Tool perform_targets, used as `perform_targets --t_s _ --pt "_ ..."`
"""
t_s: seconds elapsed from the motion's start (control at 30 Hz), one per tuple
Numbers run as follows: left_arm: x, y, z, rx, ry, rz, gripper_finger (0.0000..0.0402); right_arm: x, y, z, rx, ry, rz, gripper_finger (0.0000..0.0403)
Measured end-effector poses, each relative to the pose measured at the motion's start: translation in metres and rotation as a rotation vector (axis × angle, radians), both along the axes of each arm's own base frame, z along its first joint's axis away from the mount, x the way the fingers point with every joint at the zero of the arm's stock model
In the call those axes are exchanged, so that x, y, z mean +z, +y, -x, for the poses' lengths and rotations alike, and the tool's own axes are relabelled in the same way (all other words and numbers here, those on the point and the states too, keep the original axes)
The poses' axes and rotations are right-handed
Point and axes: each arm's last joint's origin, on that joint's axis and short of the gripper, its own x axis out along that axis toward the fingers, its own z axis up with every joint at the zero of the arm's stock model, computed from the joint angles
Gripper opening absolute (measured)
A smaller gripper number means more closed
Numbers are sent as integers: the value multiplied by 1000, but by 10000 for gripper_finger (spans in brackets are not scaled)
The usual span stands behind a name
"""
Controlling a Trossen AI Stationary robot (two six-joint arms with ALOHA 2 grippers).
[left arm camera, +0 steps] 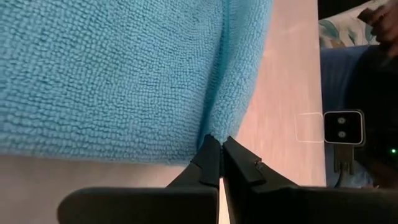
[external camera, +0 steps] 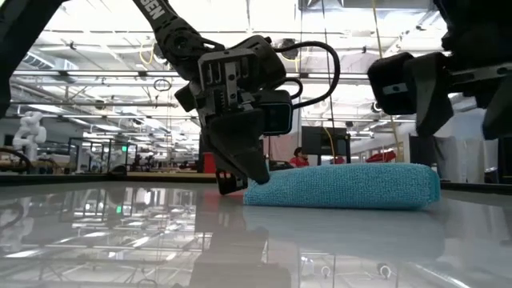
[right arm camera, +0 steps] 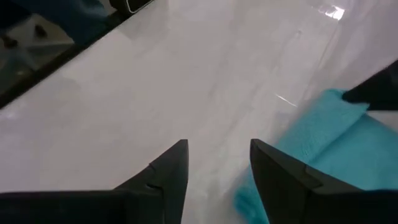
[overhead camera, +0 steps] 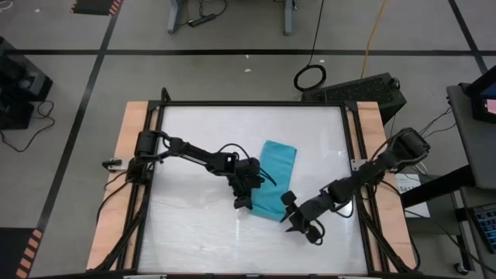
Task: Roll towel
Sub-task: Roll the blue towel
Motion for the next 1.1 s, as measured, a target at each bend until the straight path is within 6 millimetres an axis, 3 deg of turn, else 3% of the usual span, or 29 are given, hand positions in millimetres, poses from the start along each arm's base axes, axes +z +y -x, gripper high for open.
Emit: perform_targets --t_s 0.27,0.8,0.97,1.1 --pt "-1 1 1 29 30 -13 15 -14 0 -14 -63 13 84 160" --pt "-1 1 1 16 16 -27 24 -33 -4 -15 -230 152 11 160" --pt "7 2 4 -3 -21 -67 62 -34 -4 -15 -246 161 1 160" --pt "26 8 4 2 -95 -102 114 -34 -4 -15 -257 170 -9 160"
